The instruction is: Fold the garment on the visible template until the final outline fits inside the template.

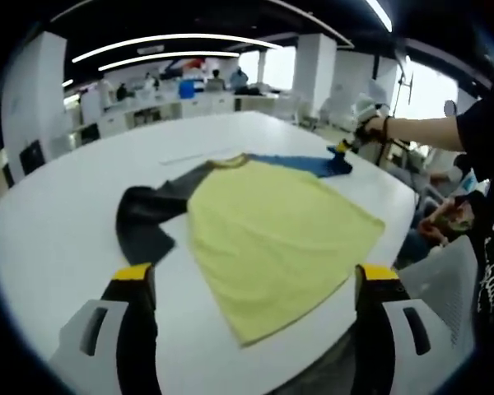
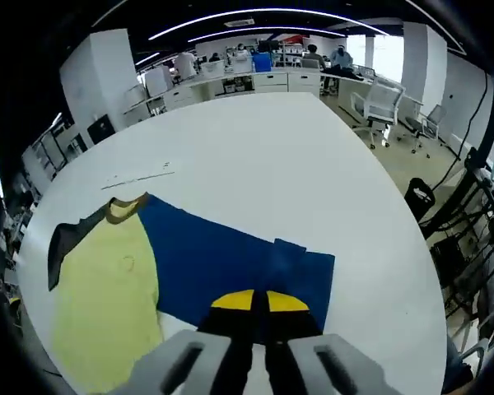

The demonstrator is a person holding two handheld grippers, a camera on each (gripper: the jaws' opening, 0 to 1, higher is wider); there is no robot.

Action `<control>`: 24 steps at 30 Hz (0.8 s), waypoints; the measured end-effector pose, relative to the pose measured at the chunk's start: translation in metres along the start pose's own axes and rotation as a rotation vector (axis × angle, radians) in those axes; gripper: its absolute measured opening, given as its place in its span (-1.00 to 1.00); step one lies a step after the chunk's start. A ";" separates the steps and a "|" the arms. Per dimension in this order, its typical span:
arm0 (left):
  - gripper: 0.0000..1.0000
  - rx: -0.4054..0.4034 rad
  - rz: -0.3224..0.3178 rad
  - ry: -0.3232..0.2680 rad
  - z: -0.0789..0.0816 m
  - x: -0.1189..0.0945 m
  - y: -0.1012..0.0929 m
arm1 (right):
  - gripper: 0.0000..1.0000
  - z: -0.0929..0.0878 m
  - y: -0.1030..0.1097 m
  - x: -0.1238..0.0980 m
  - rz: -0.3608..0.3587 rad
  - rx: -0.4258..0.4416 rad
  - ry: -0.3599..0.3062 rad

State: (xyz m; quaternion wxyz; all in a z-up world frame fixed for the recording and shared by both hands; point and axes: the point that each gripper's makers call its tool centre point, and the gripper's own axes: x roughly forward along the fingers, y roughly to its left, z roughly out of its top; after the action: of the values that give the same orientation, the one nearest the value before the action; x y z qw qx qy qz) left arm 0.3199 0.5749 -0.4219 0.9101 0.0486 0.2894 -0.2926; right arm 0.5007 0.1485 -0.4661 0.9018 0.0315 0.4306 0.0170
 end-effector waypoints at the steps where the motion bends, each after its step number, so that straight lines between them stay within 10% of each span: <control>1: 0.94 0.000 -0.003 0.004 -0.001 0.000 0.000 | -1.00 0.001 0.005 0.001 0.003 -0.006 0.000; 24: 0.93 -0.021 -0.028 -0.023 -0.002 -0.002 -0.001 | -1.00 0.022 0.124 0.026 0.173 -0.087 -0.022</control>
State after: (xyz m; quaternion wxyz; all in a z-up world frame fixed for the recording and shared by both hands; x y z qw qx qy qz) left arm 0.3168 0.5753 -0.4217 0.9096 0.0316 0.2827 -0.3030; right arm 0.5339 0.2727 -0.4630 0.9023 0.0296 0.4150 0.1131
